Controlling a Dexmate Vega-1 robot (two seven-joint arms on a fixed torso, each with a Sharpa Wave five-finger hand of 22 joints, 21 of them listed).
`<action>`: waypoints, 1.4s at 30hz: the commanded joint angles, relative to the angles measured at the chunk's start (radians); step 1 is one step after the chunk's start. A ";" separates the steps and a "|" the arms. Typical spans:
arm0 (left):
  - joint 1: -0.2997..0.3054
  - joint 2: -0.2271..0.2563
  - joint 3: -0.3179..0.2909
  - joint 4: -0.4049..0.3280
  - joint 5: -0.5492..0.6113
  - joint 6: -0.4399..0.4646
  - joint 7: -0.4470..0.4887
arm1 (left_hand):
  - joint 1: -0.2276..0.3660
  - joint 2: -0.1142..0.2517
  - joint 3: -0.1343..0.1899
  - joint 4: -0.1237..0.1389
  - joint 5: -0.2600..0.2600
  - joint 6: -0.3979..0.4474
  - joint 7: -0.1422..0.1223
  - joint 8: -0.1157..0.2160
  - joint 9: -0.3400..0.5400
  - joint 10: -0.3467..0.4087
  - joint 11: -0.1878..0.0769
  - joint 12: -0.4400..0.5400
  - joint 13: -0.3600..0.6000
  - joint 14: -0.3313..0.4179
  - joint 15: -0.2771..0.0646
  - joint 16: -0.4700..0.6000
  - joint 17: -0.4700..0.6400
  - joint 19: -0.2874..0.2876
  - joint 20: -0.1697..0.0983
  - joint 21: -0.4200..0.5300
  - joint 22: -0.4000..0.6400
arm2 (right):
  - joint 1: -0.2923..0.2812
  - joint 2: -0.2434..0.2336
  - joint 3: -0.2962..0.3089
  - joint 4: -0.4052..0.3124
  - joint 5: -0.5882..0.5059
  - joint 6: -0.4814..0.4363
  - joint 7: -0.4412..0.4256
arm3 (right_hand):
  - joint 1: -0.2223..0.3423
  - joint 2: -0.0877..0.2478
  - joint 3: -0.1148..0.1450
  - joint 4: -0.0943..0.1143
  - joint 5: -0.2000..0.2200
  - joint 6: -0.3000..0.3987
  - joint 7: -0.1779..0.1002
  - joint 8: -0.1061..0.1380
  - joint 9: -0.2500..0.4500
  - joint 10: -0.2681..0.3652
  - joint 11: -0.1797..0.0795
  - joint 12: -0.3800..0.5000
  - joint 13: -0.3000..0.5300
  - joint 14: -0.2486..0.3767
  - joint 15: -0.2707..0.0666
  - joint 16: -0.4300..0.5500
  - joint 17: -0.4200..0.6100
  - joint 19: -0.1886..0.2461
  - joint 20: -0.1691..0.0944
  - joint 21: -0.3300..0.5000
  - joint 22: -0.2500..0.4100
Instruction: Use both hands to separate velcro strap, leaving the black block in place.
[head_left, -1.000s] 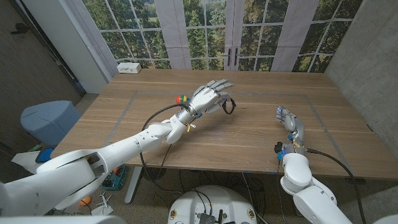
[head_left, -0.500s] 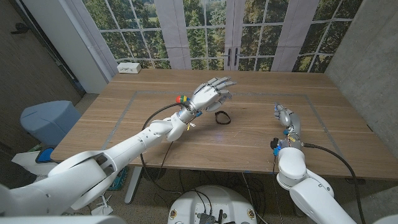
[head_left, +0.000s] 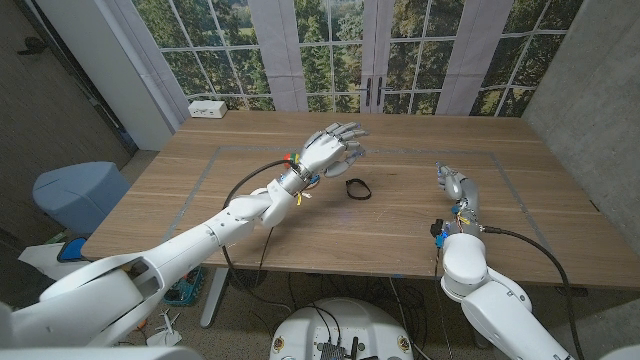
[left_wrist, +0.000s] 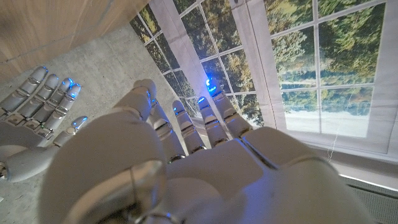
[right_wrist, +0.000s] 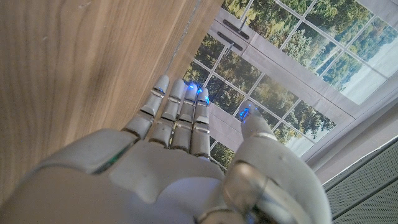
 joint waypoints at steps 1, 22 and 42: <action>0.040 0.117 -0.025 -0.218 -0.161 0.095 -0.457 | -0.051 -0.037 -0.033 0.013 -0.008 0.027 0.031 -0.023 -0.027 -0.013 0.004 -0.010 0.000 -0.008 -0.129 -0.013 -0.006 -0.028 0.011 -0.013 0.000 | 0.015 -0.006 -0.019 0.004 -0.009 -0.006 -0.001 | 0.004 0.001 -0.005 0.000 -0.005 -0.006 0.003 0.002 0.002 -0.004 0.000 -0.001 0.006 -0.003 0.000 0.004 0.007 -0.005 0.001 0.007 0.006; -0.024 0.169 -0.010 -0.308 -0.078 0.085 -0.785 | -0.030 -0.126 -0.049 -0.040 -0.011 -0.030 -0.079 -0.147 -0.141 -0.145 0.014 -0.039 -0.010 -0.107 -0.082 -0.042 -0.030 -0.072 0.031 -0.064 -0.003 | -0.013 -0.011 -0.008 0.014 0.005 0.049 0.008 | 0.010 0.004 -0.015 0.006 -0.005 -0.008 0.004 0.003 0.003 -0.009 0.002 0.001 0.018 -0.006 0.000 0.010 0.019 -0.006 0.000 0.010 0.006; -0.113 0.134 0.044 -0.237 0.005 -0.009 -0.884 | 0.047 -0.150 -0.039 -0.036 -0.006 -0.044 -0.083 -0.194 -0.188 -0.203 0.019 -0.041 -0.016 -0.166 -0.072 -0.046 -0.033 -0.089 0.038 -0.096 -0.005 | -0.024 -0.011 0.011 0.030 0.021 0.085 0.022 | 0.009 0.008 -0.026 0.012 -0.005 -0.007 0.007 0.004 0.004 -0.006 0.005 0.004 0.028 -0.005 0.000 0.016 0.029 -0.005 0.000 0.013 0.007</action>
